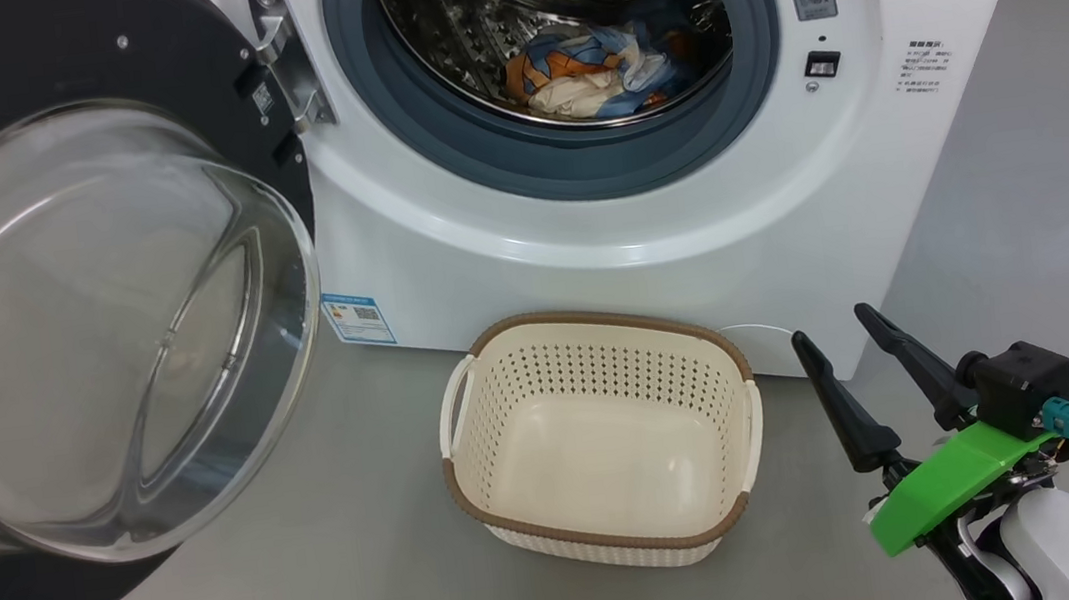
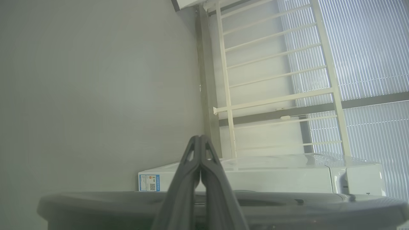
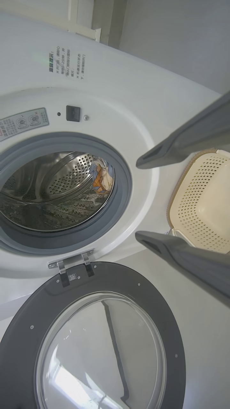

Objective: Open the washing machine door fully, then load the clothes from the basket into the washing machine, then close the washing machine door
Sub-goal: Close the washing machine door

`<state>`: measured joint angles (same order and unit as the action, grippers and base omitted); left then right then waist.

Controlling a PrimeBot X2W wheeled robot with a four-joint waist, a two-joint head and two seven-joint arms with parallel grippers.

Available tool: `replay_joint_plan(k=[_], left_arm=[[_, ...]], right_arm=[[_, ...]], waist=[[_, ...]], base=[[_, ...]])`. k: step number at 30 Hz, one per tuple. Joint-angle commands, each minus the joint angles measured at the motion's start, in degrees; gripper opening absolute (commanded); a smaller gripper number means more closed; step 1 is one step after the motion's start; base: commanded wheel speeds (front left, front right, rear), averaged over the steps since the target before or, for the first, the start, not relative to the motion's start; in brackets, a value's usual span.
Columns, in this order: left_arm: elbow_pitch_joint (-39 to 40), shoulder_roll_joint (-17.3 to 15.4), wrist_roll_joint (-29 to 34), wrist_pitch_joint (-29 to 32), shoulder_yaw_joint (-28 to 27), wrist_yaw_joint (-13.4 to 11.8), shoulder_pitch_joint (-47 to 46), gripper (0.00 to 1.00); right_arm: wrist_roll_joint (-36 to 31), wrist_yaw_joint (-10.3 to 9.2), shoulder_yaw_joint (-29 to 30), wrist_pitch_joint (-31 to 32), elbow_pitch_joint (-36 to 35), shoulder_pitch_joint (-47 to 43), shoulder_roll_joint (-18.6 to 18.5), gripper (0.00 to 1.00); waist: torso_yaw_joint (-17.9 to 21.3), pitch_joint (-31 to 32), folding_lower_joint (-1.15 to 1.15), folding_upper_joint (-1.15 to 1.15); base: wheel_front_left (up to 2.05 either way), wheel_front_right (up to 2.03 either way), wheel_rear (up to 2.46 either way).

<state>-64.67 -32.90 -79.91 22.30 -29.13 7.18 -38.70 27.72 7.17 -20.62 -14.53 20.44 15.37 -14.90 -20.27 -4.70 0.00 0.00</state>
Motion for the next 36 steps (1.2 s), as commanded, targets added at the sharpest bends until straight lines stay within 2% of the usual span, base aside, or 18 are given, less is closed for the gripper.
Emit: replay_joint_plan(k=[1, 6, 8, 13, 22, 26, 32, 33, 36], left_arm=[[1.9, -3.8, 0.1, 2.3, 0.0, 0.3, 0.2, 0.0], [3.5, -3.8, -0.2, 7.8, 1.5, 0.3, 1.8, 0.0], [6.3, -3.4, -0.5, 12.6, 3.0, 0.3, 3.5, 0.0], [9.6, -2.9, -1.3, 17.4, 4.2, 0.3, 6.1, 0.0], [17.0, 0.1, -2.7, 29.4, 8.3, 0.3, 10.8, 0.0], [21.7, 2.5, -4.6, 34.4, 9.4, 0.3, 12.8, 0.0], [32.2, 5.4, -7.1, 40.7, 10.6, -2.7, 17.1, 0.0], [36.3, 6.3, -8.1, 43.0, 11.1, -4.3, 19.0, 0.0], [42.8, 8.0, -9.7, 45.3, 11.3, -7.0, 21.9, 0.0]], right_arm=[[-0.4, 0.32, -1.3, -0.5, -1.0, 1.4, -0.4, 1.0], [-0.2, 0.32, -1.1, -0.5, -0.9, 0.7, -0.3, 1.0], [0.1, 0.32, -0.9, -0.5, -0.8, 0.0, -0.1, 1.0], [0.5, 0.32, -0.8, -0.5, -0.9, -0.7, 0.3, 1.0], [1.1, 0.32, -0.9, -0.5, -1.0, -2.3, 1.7, 1.0], [1.1, 0.32, -0.6, -0.5, -1.1, -3.0, 2.2, 1.0], [1.3, 0.32, -0.2, -0.5, -1.6, -3.8, 2.8, 1.0], [1.3, 0.32, -0.1, -0.5, -1.8, -3.9, 2.9, 1.0], [1.3, 0.32, 0.2, -0.5, -2.0, -4.0, 3.1, 1.0]], waist=[[-0.1, 0.4, 0.0, 0.0], [-0.3, 1.3, 0.0, 0.0], [-0.6, 2.2, 0.0, 0.0], [-1.1, 3.4, 0.0, 0.0], [-1.9, 6.1, 0.0, 0.0], [-2.0, 6.8, 0.0, 0.0], [-1.4, 7.6, 0.0, 0.0], [-1.0, 7.5, 0.0, 0.0], [-0.3, 7.4, 0.0, 0.0]], base=[[0.0, 0.0, 0.0], [0.0, 0.0, 0.0], [0.0, 0.0, 0.0], [0.0, 0.0, 0.0], [0.0, 0.0, 0.0], [0.0, 0.0, 0.0], [0.0, 0.0, 0.0], [0.0, 0.0, 0.0], [0.0, 0.0, 0.0]])
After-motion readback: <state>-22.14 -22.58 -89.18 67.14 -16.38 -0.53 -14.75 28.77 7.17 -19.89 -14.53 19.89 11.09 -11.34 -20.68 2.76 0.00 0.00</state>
